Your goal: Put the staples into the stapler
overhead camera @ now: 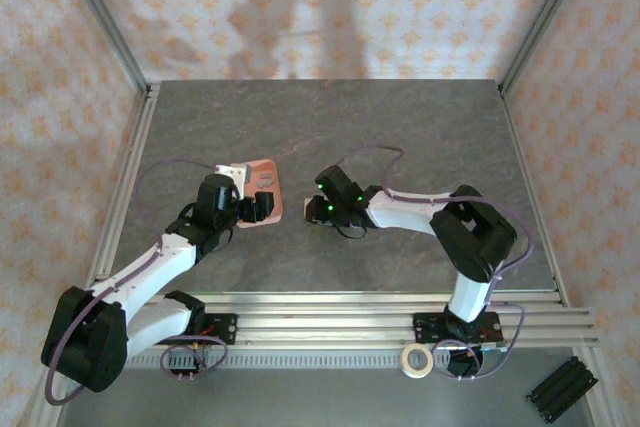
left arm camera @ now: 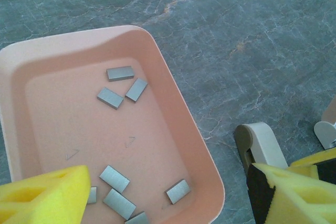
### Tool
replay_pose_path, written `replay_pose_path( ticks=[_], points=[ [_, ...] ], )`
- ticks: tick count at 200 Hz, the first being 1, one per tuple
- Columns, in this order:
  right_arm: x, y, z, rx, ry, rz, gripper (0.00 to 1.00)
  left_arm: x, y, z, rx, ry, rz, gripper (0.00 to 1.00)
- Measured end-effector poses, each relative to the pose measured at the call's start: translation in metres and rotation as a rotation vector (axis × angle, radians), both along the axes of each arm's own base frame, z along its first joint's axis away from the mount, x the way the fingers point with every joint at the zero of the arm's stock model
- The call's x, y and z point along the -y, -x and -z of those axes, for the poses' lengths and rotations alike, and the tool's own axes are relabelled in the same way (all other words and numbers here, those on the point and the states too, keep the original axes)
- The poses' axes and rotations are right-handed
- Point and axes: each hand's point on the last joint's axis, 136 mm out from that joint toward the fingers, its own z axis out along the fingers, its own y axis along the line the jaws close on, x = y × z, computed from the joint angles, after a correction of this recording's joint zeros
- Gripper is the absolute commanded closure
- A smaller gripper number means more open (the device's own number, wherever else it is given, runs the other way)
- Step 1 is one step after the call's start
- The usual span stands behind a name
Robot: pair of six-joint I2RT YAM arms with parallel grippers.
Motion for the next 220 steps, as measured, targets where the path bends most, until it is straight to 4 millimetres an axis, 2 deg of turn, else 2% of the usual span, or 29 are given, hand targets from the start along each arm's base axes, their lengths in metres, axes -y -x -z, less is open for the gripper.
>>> replay_pose_path(
  ticks=[38, 66, 82, 103, 130, 145, 166, 200, 220],
  points=[
    [-0.003, 0.000, 0.000, 0.005, -0.010, -0.002, 0.74, 0.003, 0.000, 0.003, -0.011, 0.006, 0.012, 0.21],
    [-0.001, -0.001, -0.002, 0.014, -0.002, -0.006, 0.60, 0.005, -0.001, 0.006, -0.022, 0.012, 0.019, 0.21],
    [0.002, -0.001, -0.005, 0.029, 0.010, -0.011, 0.55, 0.008, -0.003, 0.006, -0.025, 0.021, 0.030, 0.21],
    [0.007, -0.001, -0.018, 0.056, 0.013, -0.011, 0.52, 0.015, -0.010, 0.002, -0.029, 0.038, 0.047, 0.22],
    [0.018, -0.004, -0.049, 0.122, -0.021, 0.002, 0.51, 0.030, -0.028, -0.008, -0.027, 0.074, 0.078, 0.23],
    [0.032, -0.006, -0.066, 0.164, -0.033, 0.029, 0.50, 0.044, -0.040, -0.013, -0.022, 0.100, 0.108, 0.24],
    [0.058, -0.001, -0.076, 0.196, -0.033, 0.075, 0.48, 0.073, -0.053, -0.016, -0.029, 0.129, 0.179, 0.25],
    [0.103, 0.013, -0.070, 0.205, 0.009, 0.155, 0.48, 0.131, -0.071, -0.011, -0.058, 0.182, 0.321, 0.26],
    [0.120, 0.022, -0.069, 0.205, 0.047, 0.181, 0.48, 0.162, -0.076, -0.003, -0.080, 0.223, 0.392, 0.27]
  ],
)
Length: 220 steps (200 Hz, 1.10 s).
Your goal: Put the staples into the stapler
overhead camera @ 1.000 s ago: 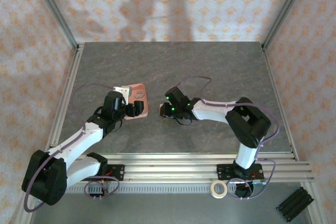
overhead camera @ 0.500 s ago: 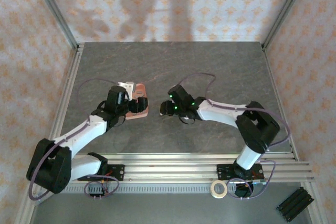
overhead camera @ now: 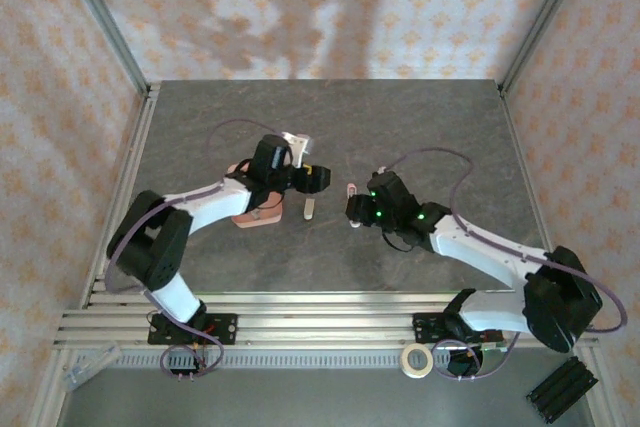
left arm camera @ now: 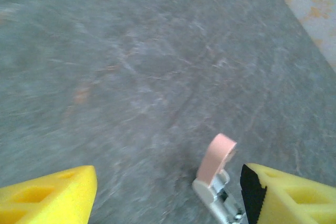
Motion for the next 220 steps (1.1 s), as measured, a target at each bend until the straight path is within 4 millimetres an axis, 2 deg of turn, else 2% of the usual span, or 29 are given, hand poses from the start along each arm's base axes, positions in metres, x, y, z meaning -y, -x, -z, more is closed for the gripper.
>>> replay_pose_path(
  ticks=[20, 58, 80, 100, 131, 189, 220],
  points=[
    [0.013, 0.005, -0.007, 0.021, 0.018, 0.025, 0.48, 0.026, -0.005, 0.011, -0.027, 0.038, 0.057, 0.28],
    [0.031, 0.014, -0.016, 0.054, 0.023, 0.068, 0.48, 0.062, -0.013, 0.031, -0.084, 0.109, 0.139, 0.31],
    [0.038, 0.017, -0.013, 0.050, 0.036, 0.082, 0.48, 0.081, -0.006, 0.040, -0.120, 0.132, 0.199, 0.31],
    [0.040, 0.019, -0.010, 0.041, 0.045, 0.086, 0.49, 0.094, 0.007, 0.040, -0.136, 0.148, 0.255, 0.32],
    [0.041, 0.019, -0.010, 0.041, 0.051, 0.091, 0.49, 0.107, 0.022, 0.035, -0.137, 0.172, 0.323, 0.32],
    [0.042, 0.018, -0.006, 0.036, 0.064, 0.096, 0.49, 0.118, 0.043, 0.016, -0.079, 0.188, 0.435, 0.32],
    [0.042, 0.019, 0.000, 0.018, 0.080, 0.091, 0.49, 0.118, 0.055, 0.019, -0.066, 0.159, 0.473, 0.33]
  ],
)
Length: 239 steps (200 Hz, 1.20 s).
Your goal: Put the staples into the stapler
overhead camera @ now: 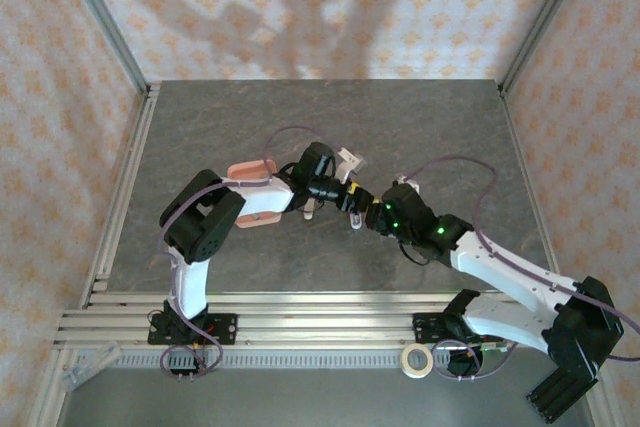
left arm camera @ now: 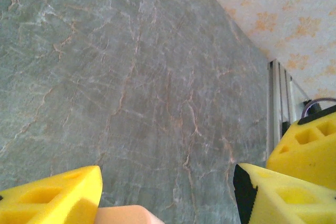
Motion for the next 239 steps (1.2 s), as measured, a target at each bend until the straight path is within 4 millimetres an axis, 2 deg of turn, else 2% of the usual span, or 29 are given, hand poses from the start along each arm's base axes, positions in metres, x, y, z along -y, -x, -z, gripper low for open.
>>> replay_pose_path(
  ticks=[39, 91, 119, 145, 176, 220, 239],
  points=[
    [0.000, 0.001, 0.010, -0.030, 0.026, 0.000, 0.50, -0.009, 0.013, 0.013, -0.009, -0.063, 0.030, 0.33],
    [-0.003, 0.001, 0.018, -0.057, 0.033, -0.010, 0.50, -0.023, 0.021, 0.013, 0.003, -0.132, 0.029, 0.32],
    [-0.007, -0.001, 0.022, -0.069, 0.034, -0.016, 0.50, -0.034, 0.021, 0.010, 0.029, -0.175, -0.015, 0.31],
    [-0.009, -0.003, 0.029, -0.087, 0.048, -0.016, 0.50, -0.046, 0.024, -0.005, 0.074, -0.188, -0.067, 0.30],
    [-0.019, -0.012, 0.033, -0.099, 0.022, -0.025, 0.49, -0.072, 0.025, -0.022, 0.132, -0.190, -0.199, 0.28],
    [-0.031, -0.028, 0.035, -0.111, -0.024, -0.028, 0.49, -0.129, 0.021, -0.013, 0.157, -0.247, -0.438, 0.26],
    [-0.038, -0.032, 0.035, -0.114, -0.030, -0.039, 0.49, -0.147, 0.022, -0.015, 0.185, -0.265, -0.516, 0.26]
  ],
)
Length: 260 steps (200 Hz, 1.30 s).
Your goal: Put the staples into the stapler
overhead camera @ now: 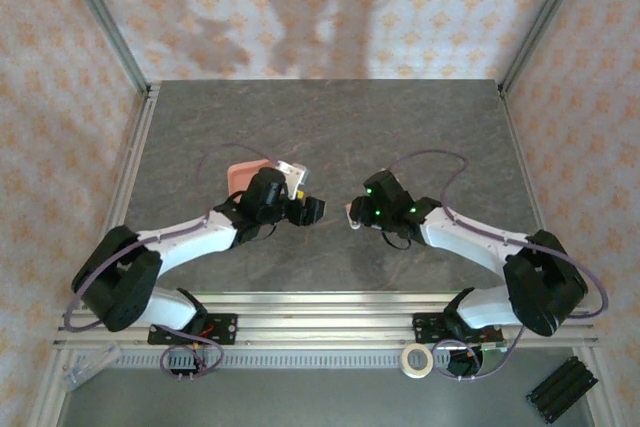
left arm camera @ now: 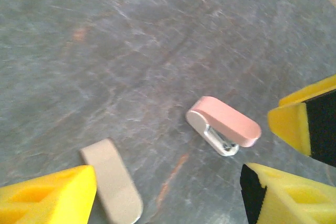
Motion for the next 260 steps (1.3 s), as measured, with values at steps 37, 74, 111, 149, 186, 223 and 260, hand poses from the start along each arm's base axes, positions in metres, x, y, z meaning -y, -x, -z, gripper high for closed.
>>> replay_pose_path(
  ticks=[37, 74, 111, 149, 186, 223, 260],
  points=[
    [-0.010, -0.009, 0.001, -0.002, -0.003, -0.017, 0.50, -0.027, 0.002, -0.007, 0.067, -0.013, -0.115, 0.25],
    [-0.015, -0.016, 0.004, -0.007, 0.010, -0.024, 0.51, -0.035, -0.001, -0.007, 0.080, -0.022, -0.162, 0.25],
    [-0.018, -0.021, -0.001, 0.004, 0.013, -0.035, 0.54, -0.035, -0.002, -0.008, 0.085, -0.021, -0.164, 0.25],
    [-0.022, -0.026, -0.010, 0.025, 0.009, -0.042, 0.66, -0.035, -0.002, -0.009, 0.088, -0.018, -0.165, 0.25],
    [-0.014, -0.014, 0.016, -0.025, 0.008, -0.014, 0.82, -0.034, -0.003, -0.011, 0.095, -0.012, -0.165, 0.25],
    [-0.011, -0.014, 0.038, -0.056, -0.010, 0.027, 0.89, -0.033, -0.004, -0.001, 0.076, -0.027, -0.163, 0.25],
    [-0.010, -0.017, 0.033, -0.039, -0.014, 0.029, 0.70, -0.033, -0.005, 0.001, 0.072, -0.030, -0.165, 0.23]
  ],
)
